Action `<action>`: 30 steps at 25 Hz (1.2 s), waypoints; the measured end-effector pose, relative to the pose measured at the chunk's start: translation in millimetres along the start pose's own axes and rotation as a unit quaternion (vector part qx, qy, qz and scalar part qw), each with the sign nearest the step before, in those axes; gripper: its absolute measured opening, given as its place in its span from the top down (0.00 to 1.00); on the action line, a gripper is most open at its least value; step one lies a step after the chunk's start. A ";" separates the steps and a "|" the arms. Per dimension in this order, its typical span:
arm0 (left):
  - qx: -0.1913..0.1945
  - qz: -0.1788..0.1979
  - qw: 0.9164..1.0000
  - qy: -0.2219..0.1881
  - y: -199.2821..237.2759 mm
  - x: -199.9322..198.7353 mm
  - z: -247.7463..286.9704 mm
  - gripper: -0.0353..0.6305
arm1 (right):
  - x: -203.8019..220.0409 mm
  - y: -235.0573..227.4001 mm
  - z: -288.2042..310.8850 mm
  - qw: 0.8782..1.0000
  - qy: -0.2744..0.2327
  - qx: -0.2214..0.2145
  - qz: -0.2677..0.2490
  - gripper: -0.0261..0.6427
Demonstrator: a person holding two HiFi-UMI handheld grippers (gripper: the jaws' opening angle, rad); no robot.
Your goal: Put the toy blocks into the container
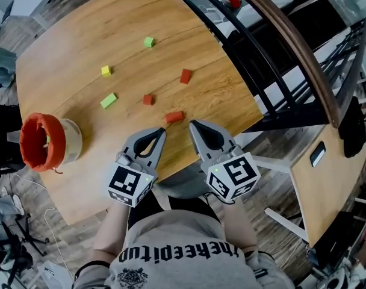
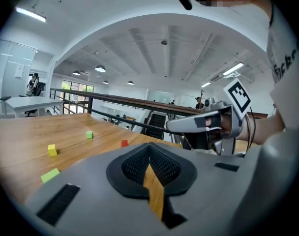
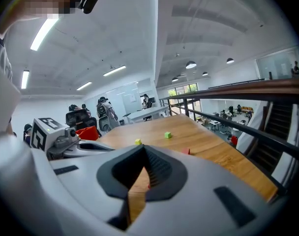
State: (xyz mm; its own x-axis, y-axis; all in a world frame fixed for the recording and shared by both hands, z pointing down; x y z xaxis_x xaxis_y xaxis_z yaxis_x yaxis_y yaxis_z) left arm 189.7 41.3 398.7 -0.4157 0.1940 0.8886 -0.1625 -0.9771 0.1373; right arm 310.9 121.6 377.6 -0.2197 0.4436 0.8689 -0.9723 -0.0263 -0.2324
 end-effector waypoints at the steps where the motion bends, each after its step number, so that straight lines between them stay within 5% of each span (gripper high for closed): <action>1: 0.000 0.003 1.000 0.006 0.5 1.8 4.0 0.93 | 1.5 -1.9 0.4 1.000 0.001 -0.002 0.002 0.94; 16: 0.008 0.002 0.997 0.076 18.9 26.5 49.8 0.92 | 20.9 -13.4 14.4 0.999 0.024 -0.021 0.022 0.94; 30: 0.037 0.024 0.987 0.158 36.8 60.3 87.2 0.68 | 33.7 -25.3 17.0 0.998 0.036 -0.009 0.042 0.94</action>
State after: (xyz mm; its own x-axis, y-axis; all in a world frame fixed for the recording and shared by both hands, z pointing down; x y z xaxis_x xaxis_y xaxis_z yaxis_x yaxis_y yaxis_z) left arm 236.7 9.5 495.5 -0.6810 0.1527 0.7162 -0.0749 -0.9874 0.1394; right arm 326.7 122.1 420.2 -0.2930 0.5046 0.8121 -0.9489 -0.0496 -0.3115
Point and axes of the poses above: the fingertips, and each gripper's own axes: z forward along the fingers, y to its left, x out of its underside, the point moved 6 cm from there along -z, backward along the fingers, and after that the axes turned 8 degrees about y, right-handed, at the moved point
